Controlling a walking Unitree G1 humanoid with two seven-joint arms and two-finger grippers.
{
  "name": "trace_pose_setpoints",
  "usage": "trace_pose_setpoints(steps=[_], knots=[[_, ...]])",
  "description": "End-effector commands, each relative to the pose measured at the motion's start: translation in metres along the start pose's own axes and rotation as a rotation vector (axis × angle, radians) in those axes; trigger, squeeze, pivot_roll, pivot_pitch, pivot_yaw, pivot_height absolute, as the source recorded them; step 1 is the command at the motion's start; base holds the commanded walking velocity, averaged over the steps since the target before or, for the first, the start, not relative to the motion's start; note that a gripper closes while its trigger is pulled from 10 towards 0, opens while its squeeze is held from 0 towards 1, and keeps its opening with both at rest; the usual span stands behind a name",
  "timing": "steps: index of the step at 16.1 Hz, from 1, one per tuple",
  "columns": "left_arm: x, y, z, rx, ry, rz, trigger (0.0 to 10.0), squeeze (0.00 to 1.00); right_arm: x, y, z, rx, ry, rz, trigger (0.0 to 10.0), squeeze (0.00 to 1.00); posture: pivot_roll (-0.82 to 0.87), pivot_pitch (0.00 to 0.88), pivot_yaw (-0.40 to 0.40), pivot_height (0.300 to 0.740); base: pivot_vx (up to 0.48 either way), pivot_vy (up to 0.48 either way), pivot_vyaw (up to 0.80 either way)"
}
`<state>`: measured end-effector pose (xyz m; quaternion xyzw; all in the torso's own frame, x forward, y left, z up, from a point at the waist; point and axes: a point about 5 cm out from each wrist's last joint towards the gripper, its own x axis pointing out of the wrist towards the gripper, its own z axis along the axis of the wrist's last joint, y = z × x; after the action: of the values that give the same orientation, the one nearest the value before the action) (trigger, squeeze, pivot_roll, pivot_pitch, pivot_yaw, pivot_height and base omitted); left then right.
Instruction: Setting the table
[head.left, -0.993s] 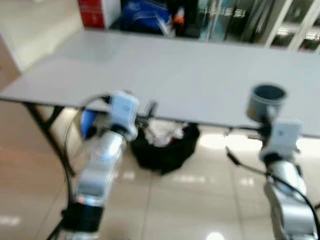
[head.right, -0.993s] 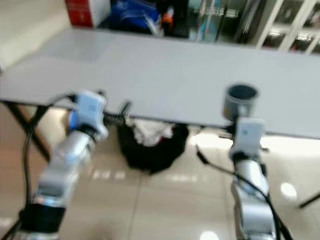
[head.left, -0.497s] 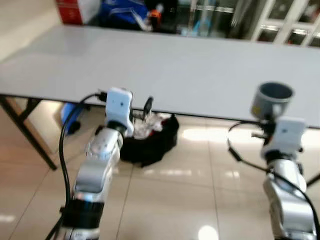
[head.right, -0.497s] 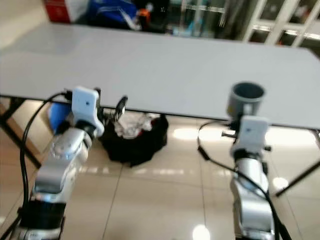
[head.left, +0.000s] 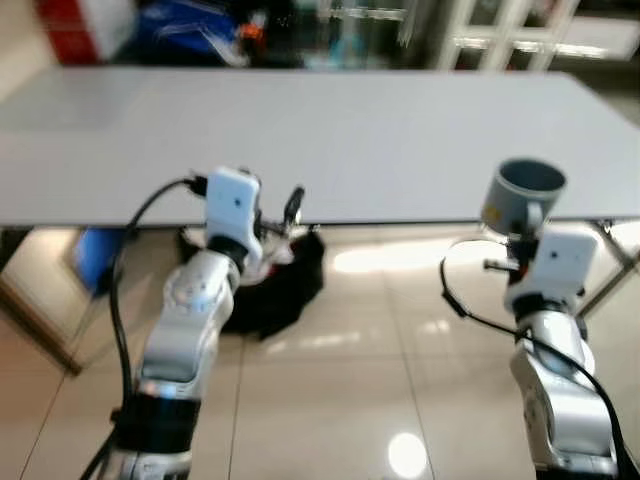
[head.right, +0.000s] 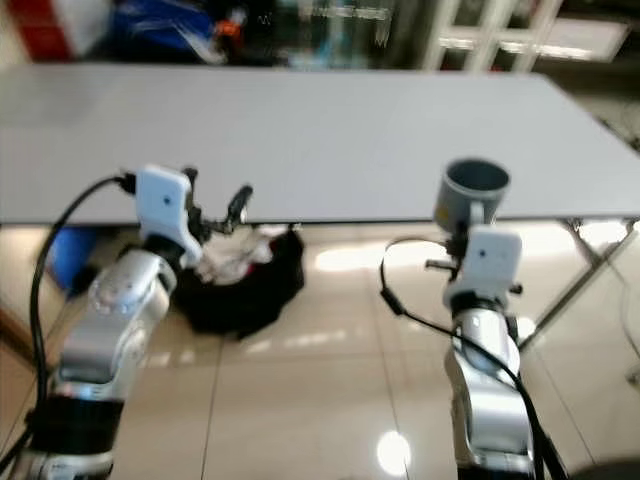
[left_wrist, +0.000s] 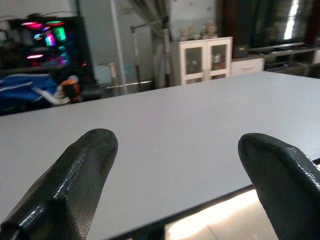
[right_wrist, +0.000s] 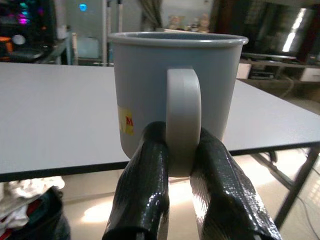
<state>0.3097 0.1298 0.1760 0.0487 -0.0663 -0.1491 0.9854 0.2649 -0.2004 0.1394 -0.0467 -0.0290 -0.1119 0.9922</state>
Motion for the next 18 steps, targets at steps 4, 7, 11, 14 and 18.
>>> trace_pose_setpoints(steps=[4, 7, 11, 14, 18], knots=[[0.006, -0.001, 0.008, 0.0, -0.025, -0.026, 10.0, 0.0, 0.005, -0.001, 0.007, -0.016, -0.035, -0.013, 10.0, 0.0, -0.01, 0.005, -0.011, 0.74, 0.387, 0.0, 0.0], [0.004, 0.0, 0.005, 0.007, -0.018, -0.017, 10.0, 0.0, 0.008, 0.002, 0.003, 0.01, 0.005, 0.014, 10.0, 0.0, -0.01, 0.0, -0.02, 0.74, 0.385, 0.0, -0.26], [0.003, 0.002, 0.004, 0.014, -0.011, -0.015, 10.0, 0.0, 0.01, 0.005, 0.007, -0.03, -0.024, 0.025, 10.0, 0.0, 0.0, 0.005, -0.014, 0.74, 0.389, 0.0, -0.2], [0.002, 0.004, 0.007, 0.021, -0.015, -0.017, 10.0, 0.0, 0.012, 0.009, 0.007, -0.015, -0.017, 0.065, 10.0, 0.0, 0.0, 0.0, -0.016, 0.74, 0.387, 0.0, 0.0], [-0.005, 0.003, 0.0, 0.019, 0.001, -0.02, 10.0, 0.0, 0.009, 0.012, 0.006, -0.046, -0.021, 0.1, 10.0, 0.0, 0.0, 0.0, -0.03, 0.74, 0.383, 0.0, 0.0]])
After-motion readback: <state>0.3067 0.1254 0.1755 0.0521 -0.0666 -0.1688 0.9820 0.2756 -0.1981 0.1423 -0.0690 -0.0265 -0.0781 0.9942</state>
